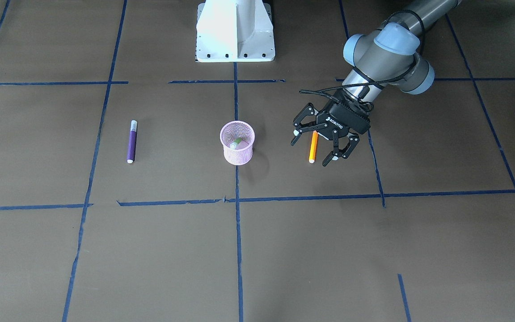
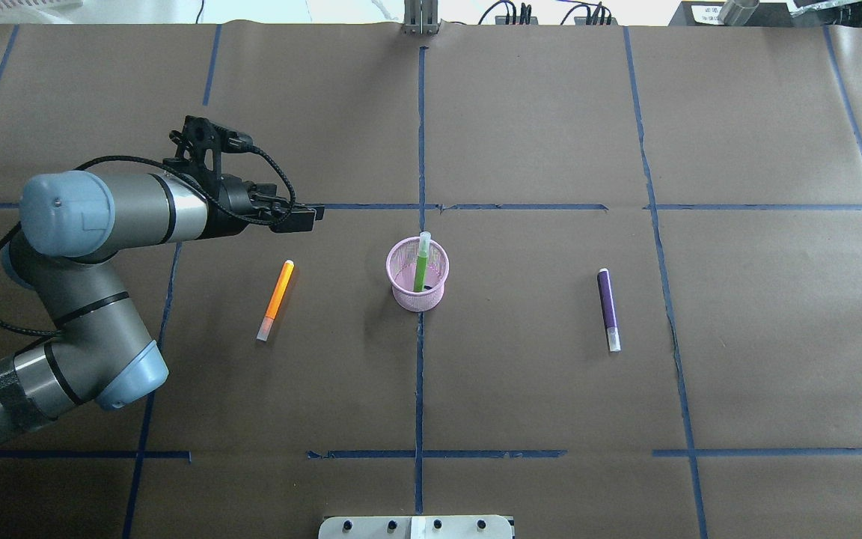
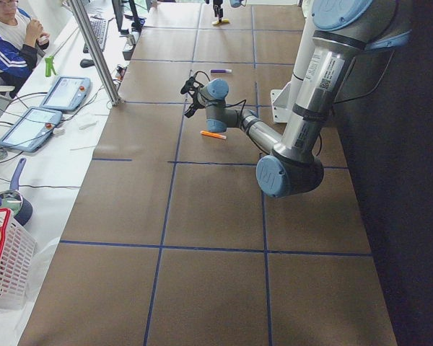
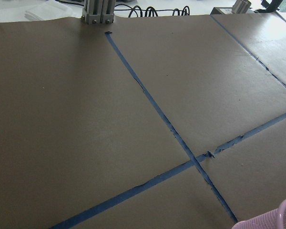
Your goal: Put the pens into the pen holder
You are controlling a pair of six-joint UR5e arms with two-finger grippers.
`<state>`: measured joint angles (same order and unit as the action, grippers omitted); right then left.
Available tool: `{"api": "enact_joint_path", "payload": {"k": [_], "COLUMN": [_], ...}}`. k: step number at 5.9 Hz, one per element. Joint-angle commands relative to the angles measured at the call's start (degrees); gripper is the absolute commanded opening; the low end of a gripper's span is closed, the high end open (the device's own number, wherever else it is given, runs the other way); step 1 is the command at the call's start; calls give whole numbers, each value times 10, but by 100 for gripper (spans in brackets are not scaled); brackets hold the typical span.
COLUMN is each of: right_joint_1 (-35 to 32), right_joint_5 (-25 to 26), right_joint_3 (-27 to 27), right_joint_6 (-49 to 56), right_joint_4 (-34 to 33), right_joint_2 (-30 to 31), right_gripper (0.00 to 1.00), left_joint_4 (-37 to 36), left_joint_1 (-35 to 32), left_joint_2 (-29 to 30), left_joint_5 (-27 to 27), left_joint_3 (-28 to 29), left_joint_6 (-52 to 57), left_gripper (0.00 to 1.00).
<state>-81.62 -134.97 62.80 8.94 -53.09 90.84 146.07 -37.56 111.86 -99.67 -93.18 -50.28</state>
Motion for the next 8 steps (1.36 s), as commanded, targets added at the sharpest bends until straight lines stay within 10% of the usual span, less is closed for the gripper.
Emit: {"api": "enact_joint_path", "payload": {"k": [1,7,8], "right_joint_1": [0,2,2], "right_joint_5": [0,0,0], "right_joint_3": [-5,-28,-27], "right_joint_6": [-1,-7,-6], "right_joint_4": [-2,-2,-1], "right_joint_2": [-7,-22,-22], "right_gripper": [92,76,54], "left_joint_4": [4,7,7], "left_joint_1": [-1,0,0], "left_joint_2": [-1,-13,-15], "left_joint_5": [0,0,-1], "left_joint_3": [4,5,5], "left_joint_6": [0,1,1], "left_gripper": [100,100,100]}}
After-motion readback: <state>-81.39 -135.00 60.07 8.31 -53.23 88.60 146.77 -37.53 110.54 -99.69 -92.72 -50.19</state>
